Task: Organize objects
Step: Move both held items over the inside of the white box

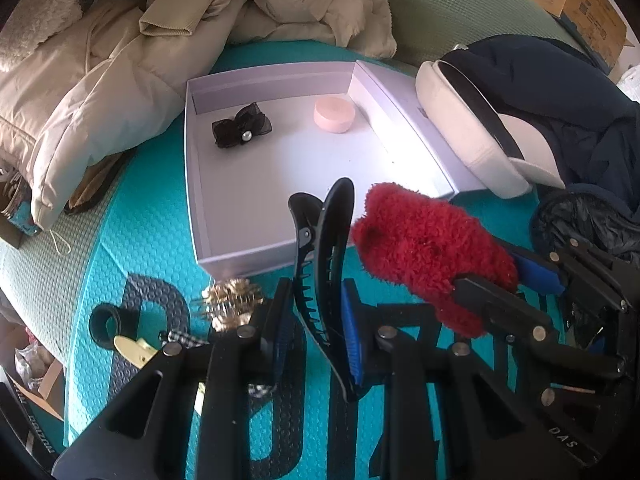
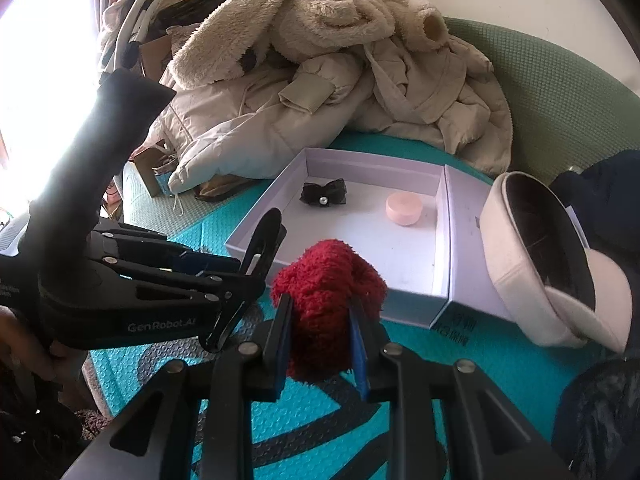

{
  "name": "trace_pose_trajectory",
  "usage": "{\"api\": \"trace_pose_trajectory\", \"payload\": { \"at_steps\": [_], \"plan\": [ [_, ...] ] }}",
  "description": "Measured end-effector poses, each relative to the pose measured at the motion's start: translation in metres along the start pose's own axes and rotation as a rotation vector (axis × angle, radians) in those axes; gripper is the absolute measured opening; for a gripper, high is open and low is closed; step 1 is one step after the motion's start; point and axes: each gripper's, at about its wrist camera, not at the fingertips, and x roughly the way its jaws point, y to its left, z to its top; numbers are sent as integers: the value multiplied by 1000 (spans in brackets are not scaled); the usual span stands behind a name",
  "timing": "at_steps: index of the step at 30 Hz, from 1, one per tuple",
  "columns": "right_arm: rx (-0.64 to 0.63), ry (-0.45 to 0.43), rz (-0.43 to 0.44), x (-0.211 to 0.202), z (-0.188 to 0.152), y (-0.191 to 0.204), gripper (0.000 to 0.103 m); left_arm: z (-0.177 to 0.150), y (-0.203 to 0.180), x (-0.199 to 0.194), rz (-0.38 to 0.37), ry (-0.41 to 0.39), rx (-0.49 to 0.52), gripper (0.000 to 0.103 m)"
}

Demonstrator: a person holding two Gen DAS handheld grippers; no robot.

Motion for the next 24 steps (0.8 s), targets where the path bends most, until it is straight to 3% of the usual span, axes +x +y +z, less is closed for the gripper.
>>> {"api": "trace_pose_trajectory", "payload": {
  "at_steps": [15, 24],
  "plan": [
    [-25, -33, 34, 20, 43, -14, 25, 45, 12, 11, 16, -6, -8, 23],
    [-34, -35, 39, 40, 63, -25, 18, 68, 21, 23, 25, -4, -7, 23]
  ]
}}
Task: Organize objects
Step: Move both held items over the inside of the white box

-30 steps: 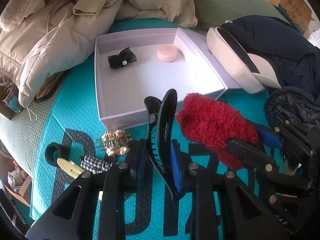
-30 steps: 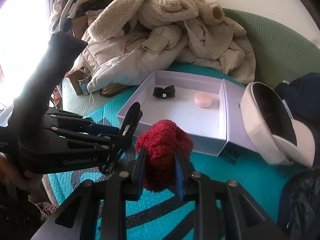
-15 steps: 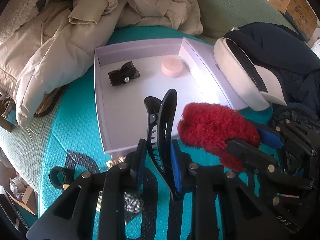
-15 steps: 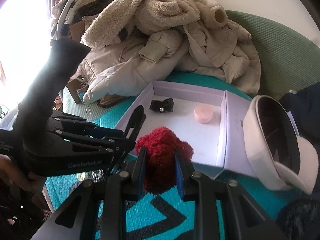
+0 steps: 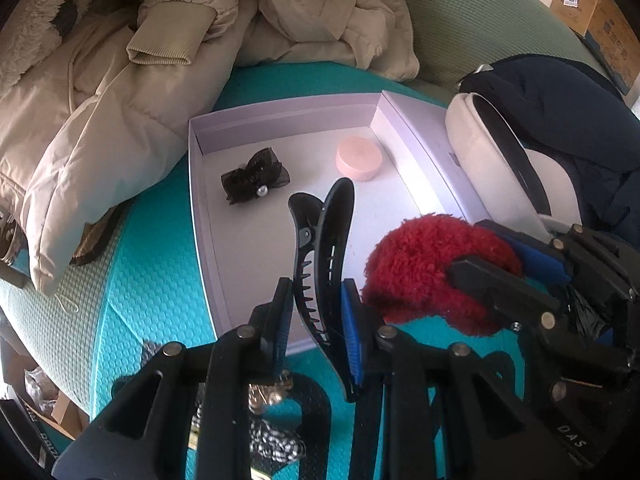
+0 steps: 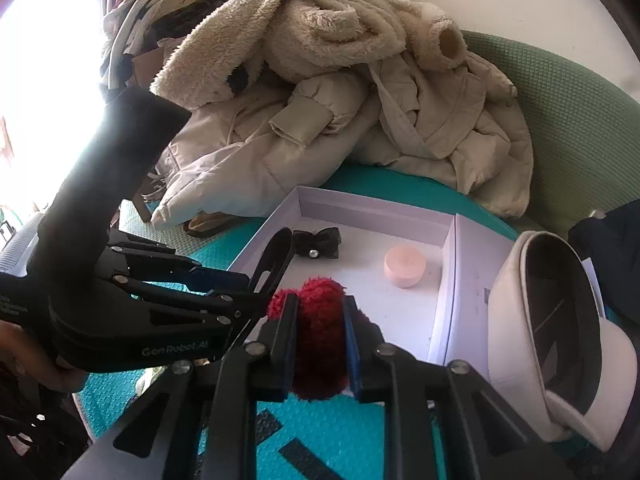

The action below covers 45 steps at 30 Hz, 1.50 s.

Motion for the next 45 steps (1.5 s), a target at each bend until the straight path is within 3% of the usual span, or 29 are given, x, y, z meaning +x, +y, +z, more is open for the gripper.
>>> {"api": "trace_pose_trajectory", "payload": {
  "at_steps": [27, 35, 45],
  "plan": [
    [-32, -36, -100, 55, 58, -56, 16, 81, 34, 53, 40, -8, 10, 23],
    [-33, -29, -134, 74, 65, -66, 16, 107, 40, 72, 40, -20, 19, 23],
    [-43, 1, -158, 105, 66, -72, 16, 116, 47, 97, 40, -6, 30, 23]
  ]
}}
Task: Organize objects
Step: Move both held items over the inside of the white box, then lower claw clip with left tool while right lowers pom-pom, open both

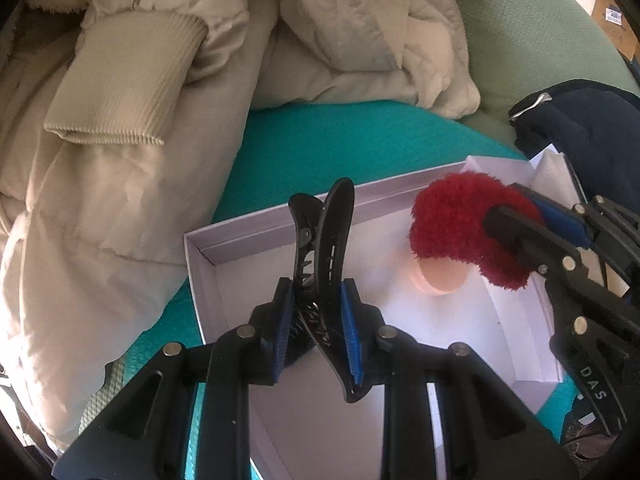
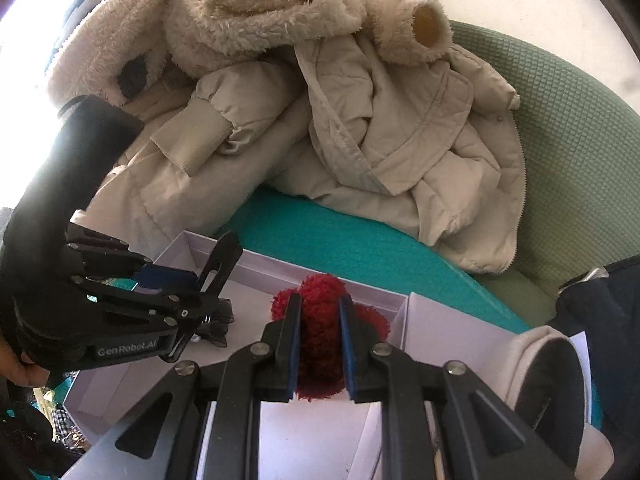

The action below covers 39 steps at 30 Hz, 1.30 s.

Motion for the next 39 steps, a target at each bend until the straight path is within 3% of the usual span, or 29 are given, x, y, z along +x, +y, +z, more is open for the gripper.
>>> {"api": "trace_pose_trajectory", "payload": {
  "at_steps": [15, 27, 39],
  "plan": [
    [13, 61, -19, 18, -12, 7, 21, -8, 1, 26, -7, 45, 0, 23],
    [20, 110, -47, 21, -21, 12, 46, -11, 1, 26, -39, 52, -22, 27],
    [38, 104, -73, 4, -20, 13, 47, -14, 2, 0, -29, 19, -34, 34]
  ]
}}
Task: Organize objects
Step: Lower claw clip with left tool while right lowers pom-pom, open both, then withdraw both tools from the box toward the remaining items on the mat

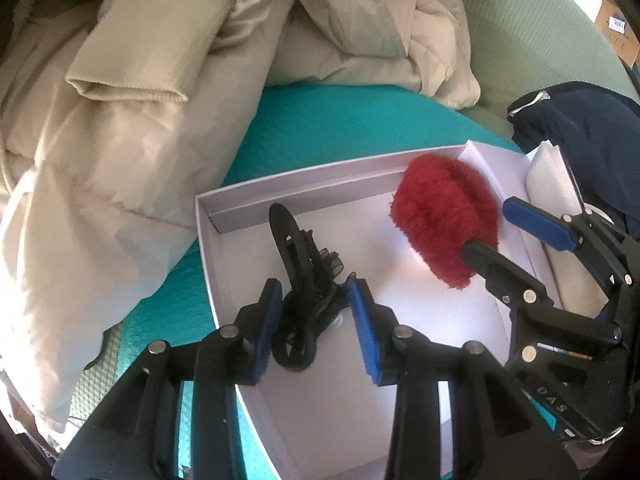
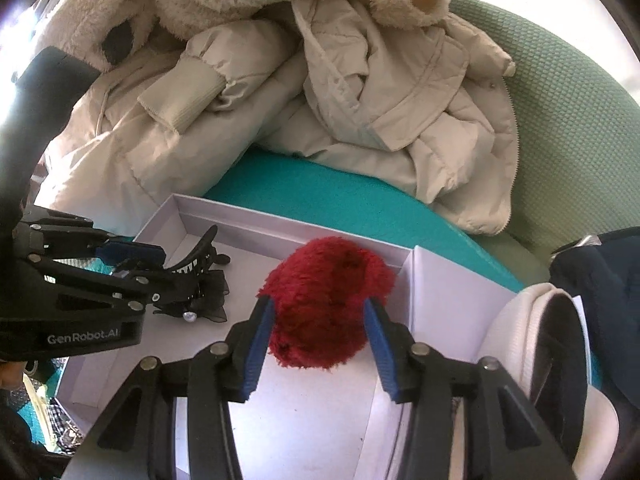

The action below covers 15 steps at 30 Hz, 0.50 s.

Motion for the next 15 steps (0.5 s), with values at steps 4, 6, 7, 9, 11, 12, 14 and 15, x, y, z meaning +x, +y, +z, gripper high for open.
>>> {"api": "trace_pose_trajectory", "payload": {
  "at_steps": [4, 6, 7, 9, 11, 12, 14, 15],
  "plan": [
    [18, -9, -6, -8, 3, -3, 47, -2, 1, -14, 0, -16, -6, 34],
    [24, -18, -4, -15, 4, -4, 47, -4, 3, -21, -1, -22, -7, 34],
    [23, -21, -4, -17, 5, -5, 47, -4, 2, -25, 1, -26, -5, 34],
    [18, -30, -11, -24, 7, -4, 47, -7, 3, -34, 7, -36, -2, 35],
    [14, -36, -12, -28, 8, -3, 47, -8, 2, -42, 6, -43, -2, 35],
    [13, -44, -13, -33, 9, -3, 47, -8, 2, -45, 5, -46, -5, 35],
    [13, -54, -11, -39, 11, -2, 47, -10, 2, -54, 9, -54, -8, 35],
    [13, -60, -11, -43, 12, -1, 47, -10, 2, -58, 13, -60, -10, 35]
  ]
}}
